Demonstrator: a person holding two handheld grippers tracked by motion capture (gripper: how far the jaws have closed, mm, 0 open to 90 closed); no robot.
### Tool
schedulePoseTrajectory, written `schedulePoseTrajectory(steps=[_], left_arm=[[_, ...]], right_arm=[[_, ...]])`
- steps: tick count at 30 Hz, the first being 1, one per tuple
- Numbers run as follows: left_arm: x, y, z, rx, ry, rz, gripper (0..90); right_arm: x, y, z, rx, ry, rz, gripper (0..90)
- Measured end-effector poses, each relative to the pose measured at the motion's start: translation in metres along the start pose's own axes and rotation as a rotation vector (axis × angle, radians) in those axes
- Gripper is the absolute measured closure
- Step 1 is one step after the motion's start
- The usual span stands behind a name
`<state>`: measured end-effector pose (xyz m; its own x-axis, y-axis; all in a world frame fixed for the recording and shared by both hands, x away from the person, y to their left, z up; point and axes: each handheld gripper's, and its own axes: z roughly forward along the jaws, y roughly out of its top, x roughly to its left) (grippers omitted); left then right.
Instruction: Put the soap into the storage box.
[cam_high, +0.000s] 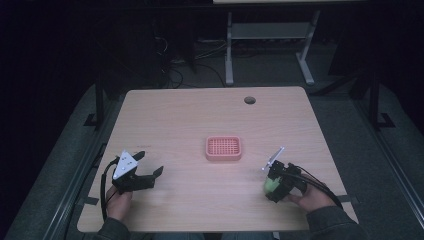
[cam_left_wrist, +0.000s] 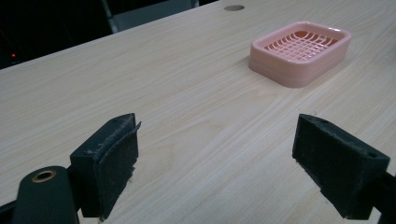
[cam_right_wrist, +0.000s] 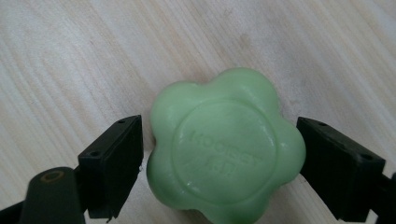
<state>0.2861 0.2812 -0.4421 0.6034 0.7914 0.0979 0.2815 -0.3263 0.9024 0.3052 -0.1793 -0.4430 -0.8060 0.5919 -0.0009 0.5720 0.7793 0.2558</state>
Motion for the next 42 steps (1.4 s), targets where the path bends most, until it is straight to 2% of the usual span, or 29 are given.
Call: schedulePoseTrajectory(steps=[3,5,9,17,23,33,42], left_arm=[[-0.0001,0.0001,-0.0004,-0.003,0.002,-0.002,14.1],[-0.0001,0.0000,-0.0003,-0.004,0.003,-0.004,14.1],[-0.0001,0.0000,-0.0003,-0.003,0.003,-0.003,14.2],[0.0000,0.0000,-0.0003,-0.004,0.003,-0.003,14.2],[-0.0001,0.0001,-0.0005,-0.005,0.003,-0.003,14.2],[0.0005,0.0000,-0.0006,-0.008,0.005,-0.004,14.2],[0.0004,-0.0001,-0.0007,-0.008,0.005,-0.005,14.1]], right_arm=[[-0.0002,0.0009,0.0011,0.005,0.004,0.003,17.0],[0.0001,0.0013,0.0020,0.009,0.010,0.003,21.2],[0.0000,0.0019,0.0034,0.018,-0.002,0.002,22.0],[-0.0017,0.0028,0.0042,0.011,0.012,0.027,24.5],[-0.0018,0.0028,0.0039,0.009,0.012,0.028,25.0],[-0.0008,0.0030,0.0035,0.011,0.001,-0.018,25.7],[0.0015,0.0014,0.0011,0.024,-0.007,-0.038,25.8]])
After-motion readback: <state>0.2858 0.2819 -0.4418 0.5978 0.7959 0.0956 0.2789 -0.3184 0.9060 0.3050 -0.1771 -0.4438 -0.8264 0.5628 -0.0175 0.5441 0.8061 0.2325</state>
